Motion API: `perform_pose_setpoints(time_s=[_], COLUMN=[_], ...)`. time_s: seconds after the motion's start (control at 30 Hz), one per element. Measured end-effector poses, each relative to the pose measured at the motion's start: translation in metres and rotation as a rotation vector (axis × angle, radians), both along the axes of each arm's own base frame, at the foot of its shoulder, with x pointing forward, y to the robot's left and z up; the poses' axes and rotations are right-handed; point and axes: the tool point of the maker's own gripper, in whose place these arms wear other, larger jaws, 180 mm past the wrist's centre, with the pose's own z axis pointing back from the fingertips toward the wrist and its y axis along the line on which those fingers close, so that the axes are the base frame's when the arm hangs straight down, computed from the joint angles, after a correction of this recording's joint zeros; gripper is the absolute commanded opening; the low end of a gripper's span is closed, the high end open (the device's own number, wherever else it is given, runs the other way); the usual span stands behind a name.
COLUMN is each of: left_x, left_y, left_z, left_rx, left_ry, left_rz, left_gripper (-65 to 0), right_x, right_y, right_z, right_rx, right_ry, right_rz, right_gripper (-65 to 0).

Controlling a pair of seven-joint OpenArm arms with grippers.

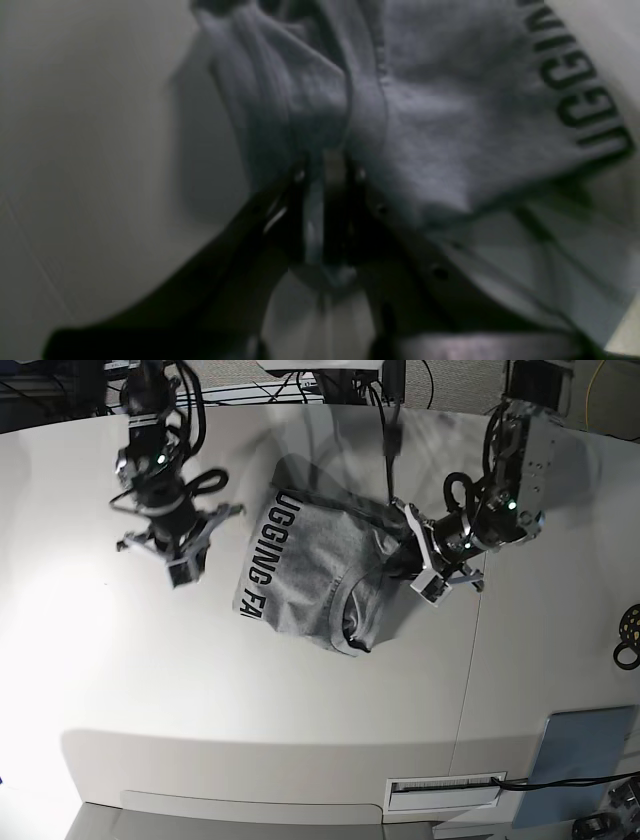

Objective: Fold the T-shirt properly
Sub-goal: 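Grasp the folded bundle edges with both grippers and press it flat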

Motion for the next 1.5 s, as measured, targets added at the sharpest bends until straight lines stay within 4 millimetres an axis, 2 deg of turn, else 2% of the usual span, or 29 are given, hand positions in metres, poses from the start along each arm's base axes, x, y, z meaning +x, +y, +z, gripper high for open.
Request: perform_pose_setpoints(time_s=[0.13, 0.23, 0.43, 0.63, 0.73, 0.87, 1.03, 1.37, 1.5], left_x=[-0.027, -0.043, -0.069, -0.071, -0.071, -0.068, -0.064, -0.061, -0.061], left_y=[-0.004, -0.005, -0.003, 0.016, 0.017, 0.016, 0.022, 0.024, 0.024], left_z=[-0.005, -0.016, -0.033, -0.048, -0.049, -0.046, -0.047, -0.047, -0.047], left_rx=[0.018, 0.014, 0.023, 0.095, 0.106, 0.094, 0.126, 0.131, 0.131], left_ry=[0.039, 0.083, 0.158, 0.200, 0.197, 0.174, 0.155, 0.144, 0.144], left_rz=[-0.029, -0.030, -0.030, 0.079, 0.078, 0.081, 0.104, 0.123, 0.123], left_gripper=[-60.2, -60.0, -53.0, -52.9, -52.9, -52.9, -52.9, -52.9, -52.9], right_x=[0.021, 0.033, 0.066, 0.093, 0.100, 0.081, 0.065, -0.029, -0.054], right_y=[-0.004, -0.004, 0.006, 0.027, 0.038, 0.046, 0.054, 0.087, 0.100], right_z=[0.013, 0.006, -0.013, -0.045, -0.051, -0.069, -0.076, -0.070, -0.059], right_rx=[-0.009, -0.002, 0.005, -0.005, -0.029, -0.080, -0.026, 0.020, 0.069], right_ry=[-0.044, -0.031, -0.001, 0.080, 0.118, 0.244, 0.277, 0.290, 0.250], right_rz=[0.007, 0.003, 0.047, 0.143, 0.217, 0.281, 0.277, 0.374, 0.400], right_gripper=[-65.0, -65.0, -65.0, -65.0, -65.0, -65.0, -65.0, -65.0, -65.0])
